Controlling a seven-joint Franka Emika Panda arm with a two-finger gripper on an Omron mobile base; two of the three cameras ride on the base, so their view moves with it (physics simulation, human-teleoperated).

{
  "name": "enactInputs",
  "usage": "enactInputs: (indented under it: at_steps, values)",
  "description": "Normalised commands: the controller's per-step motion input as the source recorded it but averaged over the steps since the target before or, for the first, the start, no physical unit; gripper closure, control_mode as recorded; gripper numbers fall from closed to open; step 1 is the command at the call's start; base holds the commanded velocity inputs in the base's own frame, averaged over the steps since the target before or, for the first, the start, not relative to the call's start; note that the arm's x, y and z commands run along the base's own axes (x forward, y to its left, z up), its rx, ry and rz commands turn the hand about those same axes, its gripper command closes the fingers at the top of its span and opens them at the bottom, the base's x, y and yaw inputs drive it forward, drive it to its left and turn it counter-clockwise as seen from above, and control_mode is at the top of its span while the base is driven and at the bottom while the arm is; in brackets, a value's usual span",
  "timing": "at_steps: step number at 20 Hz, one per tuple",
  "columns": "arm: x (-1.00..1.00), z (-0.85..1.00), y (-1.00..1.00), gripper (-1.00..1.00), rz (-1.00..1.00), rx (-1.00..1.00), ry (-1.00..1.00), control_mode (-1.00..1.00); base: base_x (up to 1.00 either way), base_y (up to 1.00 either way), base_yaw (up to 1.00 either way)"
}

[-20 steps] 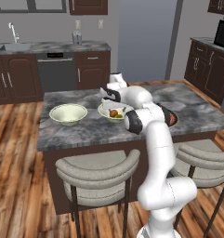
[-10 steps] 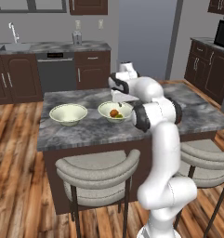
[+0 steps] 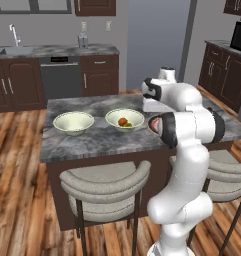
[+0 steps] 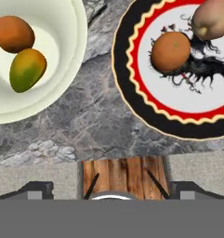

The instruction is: Take the fruits from the plate on the dining counter and place two fruits in each bowl.

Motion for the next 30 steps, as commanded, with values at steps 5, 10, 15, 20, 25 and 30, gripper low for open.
enactInputs:
  at_steps: [5,10,15,20,25,30]
  values:
    - [0.08,0.0,-0.46,-1.0,0.0,0.1,0.0,-1.0,0.0,0.0,0.0]
    - [0.5,0.0,-0.26,-1.0,0.0,0.0,0.05,-1.0,0.0,0.0,0.0]
    - [0.54,0.0,-0.36,-1.0,0.0,0.0,0.1,-1.0,0.0,0.0,0.0]
    - [0.6,-0.08,-0.38,-1.0,0.0,0.0,0.13,-1.0,0.0,0.0,0.0]
    - [0.62,-0.37,-0.18,-1.0,0.0,0.0,0.09,-1.0,0.0,0.0,0.0]
    - [0.49,-0.6,0.0,-1.0,0.0,0.0,0.03,-1.0,0.0,0.0,0.0]
